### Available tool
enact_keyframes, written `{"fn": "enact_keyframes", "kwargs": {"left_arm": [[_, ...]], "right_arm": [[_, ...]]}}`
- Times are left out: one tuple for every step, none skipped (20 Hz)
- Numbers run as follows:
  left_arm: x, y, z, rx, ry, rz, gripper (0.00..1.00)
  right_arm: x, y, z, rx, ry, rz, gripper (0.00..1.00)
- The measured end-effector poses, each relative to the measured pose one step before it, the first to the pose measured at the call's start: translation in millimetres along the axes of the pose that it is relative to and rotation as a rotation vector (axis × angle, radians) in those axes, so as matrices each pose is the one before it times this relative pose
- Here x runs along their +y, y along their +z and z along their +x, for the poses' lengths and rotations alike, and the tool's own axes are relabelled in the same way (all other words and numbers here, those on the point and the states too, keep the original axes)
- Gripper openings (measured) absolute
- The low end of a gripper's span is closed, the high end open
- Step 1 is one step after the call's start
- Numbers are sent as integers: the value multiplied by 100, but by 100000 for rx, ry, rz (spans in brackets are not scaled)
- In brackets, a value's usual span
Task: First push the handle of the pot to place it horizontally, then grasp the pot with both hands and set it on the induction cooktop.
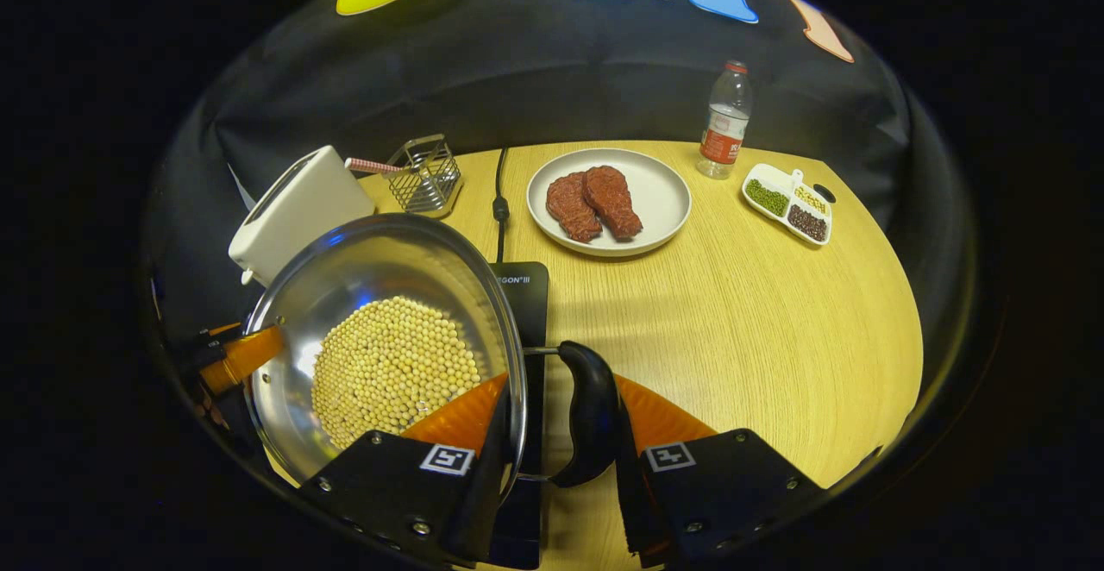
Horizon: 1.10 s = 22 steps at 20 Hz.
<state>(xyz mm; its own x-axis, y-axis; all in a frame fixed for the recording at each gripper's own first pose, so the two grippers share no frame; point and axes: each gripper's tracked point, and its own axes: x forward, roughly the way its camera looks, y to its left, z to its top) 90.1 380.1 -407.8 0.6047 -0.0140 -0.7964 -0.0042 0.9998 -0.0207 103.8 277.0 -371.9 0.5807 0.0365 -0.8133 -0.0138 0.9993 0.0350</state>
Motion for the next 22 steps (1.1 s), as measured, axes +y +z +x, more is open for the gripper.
{"fn": "enact_keyframes", "kwargs": {"left_arm": [[-1, 56, 142, -1058, -280, -1280, 65], [26, 0, -205, -90, -271, -658, 65], [61, -2, -436, -492, 188, 180, 66], [-10, 64, -174, -564, 614, 118, 65], [131, 175, -186, -836, 992, -195, 65], [247, 397, -303, -1951, 1426, -528, 70], [178, 486, -259, -1907, 799, -921, 67], [109, 545, -937, -1927, 1239, -1350, 74], [67, 530, -651, -1571, 1182, -1844, 75], [-170, 529, -804, -1783, 747, -1811, 76], [-215, 804, -1084, -2534, 1027, -1279, 75], [-480, 1044, -1096, -3298, 643, -872, 74], [-814, 1113, -1151, -3507, 11, -552, 74], [-1160, 1160, -1196, -3317, -346, -502, 74], [-1337, 1249, -1181, -3461, -618, -505, 73], [-1718, 1244, -1404, -3305, -794, -749, 73], [-1893, 1390, -1302, -4029, -313, -299, 75], [-1767, 1421, -1341, -4647, 553, 869, 74], [-2053, 1209, -1407, -4592, -291, 2047, 75], [-2386, 1365, -1274, -3890, -994, 2982, 75], [-2318, 1385, -1255, -3251, -737, 2077, 74], [-2726, 1514, -1240, -3404, -1967, 1175, 74]], "right_arm": [[8, 116, -29, -773, 490, 348, 57], [24, 8, -25, -412, 534, 442, 57], [41, 59, -44, -416, 552, 369, 57], [39, -79, -13, -403, 755, 34, 57], [41, 16, -48, -365, 1083, -250, 59], [155, 226, -413, -1106, 1743, -459, 61], [-135, 395, -512, -1801, 852, -966, 64], [44, 491, -534, -1788, 2229, -167, 66], [67, 346, -611, -1569, 1856, 33, 72], [-295, 561, -897, -1686, 970, -17, 74], [-444, 618, -960, -2395, 747, -18, 74], [-509, 813, -993, -2721, 447, -277, 73], [-484, 738, -1285, -2818, 567, -98, 73], [-641, 889, -1270, -3051, 381, -53, 74], [-680, 881, -1223, -3331, -93, -248, 74], [-798, 1119, -1307, -3545, -297, -453, 73], [-853, 1258, -1397, -3776, -397, -643, 73], [-916, 1314, -1442, -3976, -661, -666, 73], [-923, 1276, -1159, -4125, -765, -715, 73], [-938, 1390, -1290, -3927, -870, -929, 73], [-906, 1380, -1342, -3545, -736, -865, 73], [-771, 1551, -1277, -3649, -302, -486, 73]]}}
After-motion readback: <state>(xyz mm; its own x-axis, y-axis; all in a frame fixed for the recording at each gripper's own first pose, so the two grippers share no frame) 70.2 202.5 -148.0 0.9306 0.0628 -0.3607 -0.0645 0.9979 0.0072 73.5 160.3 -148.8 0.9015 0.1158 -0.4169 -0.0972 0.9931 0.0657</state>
